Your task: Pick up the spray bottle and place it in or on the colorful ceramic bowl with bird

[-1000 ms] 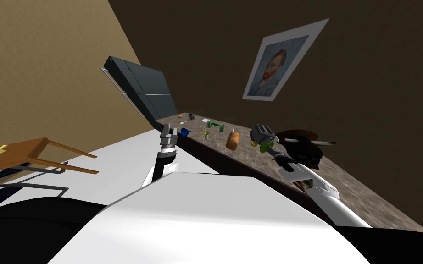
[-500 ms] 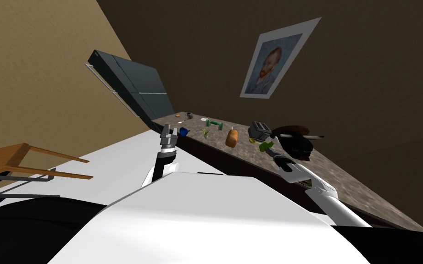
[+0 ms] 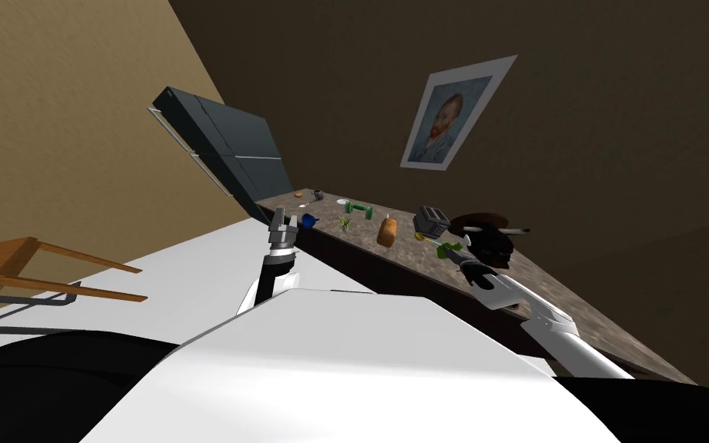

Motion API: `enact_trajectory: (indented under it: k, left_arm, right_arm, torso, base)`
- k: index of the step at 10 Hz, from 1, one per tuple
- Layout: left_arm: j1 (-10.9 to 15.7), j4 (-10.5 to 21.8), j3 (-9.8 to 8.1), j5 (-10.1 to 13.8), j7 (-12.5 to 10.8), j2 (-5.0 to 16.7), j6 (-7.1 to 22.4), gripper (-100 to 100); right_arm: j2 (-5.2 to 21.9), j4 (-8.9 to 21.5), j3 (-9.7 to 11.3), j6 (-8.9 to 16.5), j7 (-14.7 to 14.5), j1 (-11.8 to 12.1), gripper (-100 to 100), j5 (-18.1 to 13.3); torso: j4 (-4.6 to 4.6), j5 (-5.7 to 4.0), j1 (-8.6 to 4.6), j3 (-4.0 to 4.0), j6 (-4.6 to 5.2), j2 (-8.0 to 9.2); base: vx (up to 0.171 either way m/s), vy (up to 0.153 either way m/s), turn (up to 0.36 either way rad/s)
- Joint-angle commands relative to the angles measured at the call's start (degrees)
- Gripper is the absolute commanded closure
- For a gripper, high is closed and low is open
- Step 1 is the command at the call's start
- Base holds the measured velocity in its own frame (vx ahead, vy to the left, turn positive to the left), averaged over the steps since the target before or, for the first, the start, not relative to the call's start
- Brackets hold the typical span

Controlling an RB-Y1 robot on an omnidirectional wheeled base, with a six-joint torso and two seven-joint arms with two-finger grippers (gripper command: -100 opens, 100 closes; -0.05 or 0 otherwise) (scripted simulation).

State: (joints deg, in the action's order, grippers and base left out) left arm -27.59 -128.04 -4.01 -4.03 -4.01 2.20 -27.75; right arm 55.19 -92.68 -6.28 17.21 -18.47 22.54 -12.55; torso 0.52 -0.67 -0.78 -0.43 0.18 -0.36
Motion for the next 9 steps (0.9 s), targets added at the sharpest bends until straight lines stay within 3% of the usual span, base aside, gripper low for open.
enact_trajectory:
  k: [1,3,4,5,6,9]
  left_arm:
    - [0.00,0.00,0.00,0.00,0.00,0.00,0.00,0]
    - [0.00,0.00,0.00,0.00,0.00,0.00,0.00,0]
    - [0.00,0.00,0.00,0.00,0.00,-0.01,0.00,0]
    - [0.00,0.00,0.01,0.00,0.00,-0.01,0.00,0]
    - [0.01,0.00,0.01,0.00,0.00,-0.01,0.00,0]
    - [0.01,0.00,0.01,0.00,0.00,-0.01,0.00,0]
  right_arm:
    - [1.39,-1.66,0.40,0.77,0.70,1.15,-100,1.54]
    - [1.57,-1.66,0.52,0.78,0.75,1.20,-100,1.74]
    - [1.65,-1.75,0.53,0.86,0.83,1.26,0,1.84]
    - [1.64,-1.73,0.53,0.85,0.83,1.25,-100,1.83]
    - [1.65,-1.73,0.53,0.86,0.83,1.25,100,1.83]
    - [1.70,-1.68,0.30,0.98,0.86,1.19,100,1.80]
  torso:
    - [0.00,0.00,0.00,0.00,0.00,0.00]
    - [0.02,0.00,0.09,-0.05,-0.03,-0.08]
    - [0.00,0.02,0.22,0.00,-0.03,0.02]
    - [-0.02,0.05,0.31,0.06,-0.03,0.11]
    - [-0.03,0.06,0.35,0.08,-0.03,0.15]
    - [0.09,-0.04,0.38,-0.03,-0.18,0.05]
  base:
    - [0.083,-0.084,0.055]
    - [0.051,-0.045,0.021]
    - [0.005,-0.006,0.001]
    - [0.000,0.000,0.000]
    - [0.001,-0.004,-0.019]
    - [0.000,-0.002,-0.005]
